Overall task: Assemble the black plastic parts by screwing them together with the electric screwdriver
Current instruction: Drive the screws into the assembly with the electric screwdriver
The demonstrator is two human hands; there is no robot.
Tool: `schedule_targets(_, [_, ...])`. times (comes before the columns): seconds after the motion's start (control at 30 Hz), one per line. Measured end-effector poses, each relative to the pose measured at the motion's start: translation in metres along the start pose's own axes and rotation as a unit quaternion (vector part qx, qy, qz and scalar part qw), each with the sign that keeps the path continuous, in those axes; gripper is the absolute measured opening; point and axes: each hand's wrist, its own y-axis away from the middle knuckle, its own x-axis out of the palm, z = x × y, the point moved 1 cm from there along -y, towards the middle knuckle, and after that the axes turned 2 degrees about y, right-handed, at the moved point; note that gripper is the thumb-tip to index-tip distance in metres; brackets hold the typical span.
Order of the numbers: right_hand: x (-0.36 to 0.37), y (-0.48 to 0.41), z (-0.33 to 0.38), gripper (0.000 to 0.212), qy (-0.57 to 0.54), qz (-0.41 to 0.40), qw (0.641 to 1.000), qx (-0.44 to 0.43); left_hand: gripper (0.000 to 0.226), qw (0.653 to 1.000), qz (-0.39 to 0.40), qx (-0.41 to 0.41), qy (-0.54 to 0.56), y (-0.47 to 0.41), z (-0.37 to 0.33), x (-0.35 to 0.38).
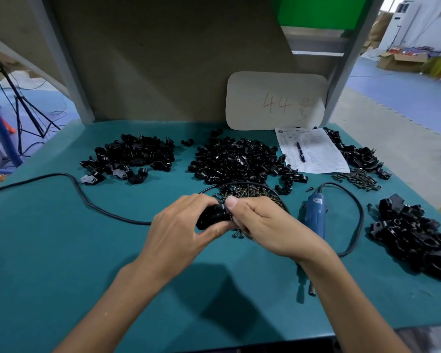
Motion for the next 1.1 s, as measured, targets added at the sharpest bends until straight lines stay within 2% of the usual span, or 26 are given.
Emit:
schedule_targets(0.1, [-0.018,0.002,-0.022,0.071,0.120,-0.051,0.989,0.065,0.041,1.000,0.020,-0.009,-0.020,0.000,0.002,0.000])
schedule_targets(0.13, [-0.030,0.006,-0.039,0.067,0.174,-0.100,0.974,0.103,0.045,0.999,0.025,-0.024,-0.029,0.001,0.005,0.000])
schedule_targets(0.2, [-0.052,0.019,-0.078,0.054,0.257,-0.219,0.915,0.220,0.053,0.996,0.039,-0.068,-0.038,0.002,0.011,0.000])
schedule_targets(0.23, [-0.058,0.027,-0.096,0.056,0.265,-0.246,0.887,0.288,0.054,0.995,0.044,-0.085,-0.037,0.003,0.014,0.000])
schedule_targets(0.3, [-0.060,0.040,-0.125,0.072,0.250,-0.232,0.853,0.394,0.053,0.992,0.047,-0.108,-0.036,0.002,0.016,0.003])
schedule_targets(0.33, [-0.061,0.044,-0.136,0.074,0.235,-0.224,0.845,0.424,0.052,0.991,0.051,-0.118,-0.036,0.000,0.015,0.005])
schedule_targets(0.43, [-0.068,0.047,-0.148,0.060,0.167,-0.251,0.844,0.444,0.044,0.986,0.072,-0.147,-0.012,-0.003,0.014,0.011])
schedule_targets(0.5, [-0.075,0.048,-0.149,0.053,-0.010,-0.315,0.854,0.414,0.039,0.984,0.073,-0.158,0.026,-0.002,0.014,0.012])
schedule_targets(0.53, [-0.077,0.048,-0.147,0.048,-0.128,-0.348,0.842,0.391,0.041,0.984,0.070,-0.158,0.046,0.000,0.014,0.012])
schedule_targets(0.63, [-0.079,0.045,-0.122,0.037,-0.421,-0.398,0.752,0.315,0.048,0.988,0.069,-0.130,0.050,0.003,0.012,0.012])
schedule_targets(0.7, [-0.076,0.039,-0.100,0.044,-0.576,-0.400,0.688,0.185,0.047,0.991,0.081,-0.104,0.022,0.003,0.009,0.012])
schedule_targets(0.77, [-0.072,0.030,-0.076,0.044,-0.635,-0.415,0.642,0.112,0.045,0.995,0.075,-0.064,-0.019,0.003,0.005,0.012])
schedule_targets(0.87, [-0.061,0.012,-0.048,0.035,-0.671,-0.445,0.590,0.064,0.039,0.998,0.042,0.007,-0.052,0.004,-0.001,0.014])
schedule_targets(0.97, [-0.053,0.001,-0.035,0.034,-0.652,-0.478,0.587,0.039,0.039,0.997,0.022,0.053,-0.048,0.006,-0.007,0.016])
schedule_targets(1.1, [-0.045,-0.008,-0.029,0.035,-0.639,-0.501,0.583,0.010,0.039,0.997,0.015,0.063,-0.030,0.006,-0.014,0.017])
